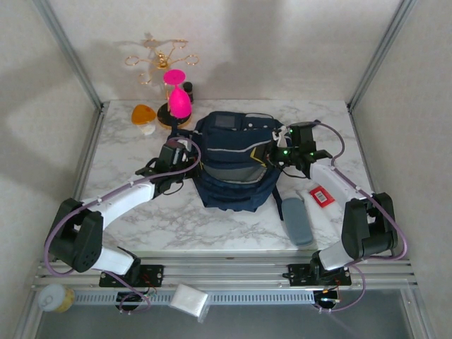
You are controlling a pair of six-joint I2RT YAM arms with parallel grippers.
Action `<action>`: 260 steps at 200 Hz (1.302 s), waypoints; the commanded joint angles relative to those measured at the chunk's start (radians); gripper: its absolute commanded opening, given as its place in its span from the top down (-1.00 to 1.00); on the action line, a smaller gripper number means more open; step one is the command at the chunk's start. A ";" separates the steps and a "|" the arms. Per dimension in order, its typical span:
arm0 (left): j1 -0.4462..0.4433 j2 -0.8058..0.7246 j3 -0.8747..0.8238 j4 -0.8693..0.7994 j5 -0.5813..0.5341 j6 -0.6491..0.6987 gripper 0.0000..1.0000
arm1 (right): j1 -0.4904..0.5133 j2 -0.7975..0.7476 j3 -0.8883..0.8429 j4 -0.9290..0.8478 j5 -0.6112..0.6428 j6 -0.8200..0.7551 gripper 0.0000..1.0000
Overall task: Pack the student bag
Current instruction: Unzip the student bag at the center of the table.
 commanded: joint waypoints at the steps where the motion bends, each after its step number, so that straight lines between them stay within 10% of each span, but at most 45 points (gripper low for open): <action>1: 0.096 -0.042 -0.073 0.071 -0.244 0.048 1.00 | -0.043 -0.024 0.045 -0.014 0.054 -0.021 0.43; 46: 0.083 -0.072 -0.106 0.039 -0.228 0.048 1.00 | 0.132 -0.077 -0.053 0.162 0.327 0.236 -0.35; 105: 0.063 -0.115 -0.147 0.067 -0.173 0.025 1.00 | 0.438 0.050 -0.026 0.289 0.606 0.444 -0.52; 184: 0.024 -0.231 -0.236 0.003 -0.121 -0.045 1.00 | 0.325 0.165 0.121 0.251 0.314 0.141 1.00; 260: -0.369 -0.085 -0.104 0.052 -0.087 -0.228 1.00 | 0.035 0.166 0.190 -0.003 0.161 -0.155 0.85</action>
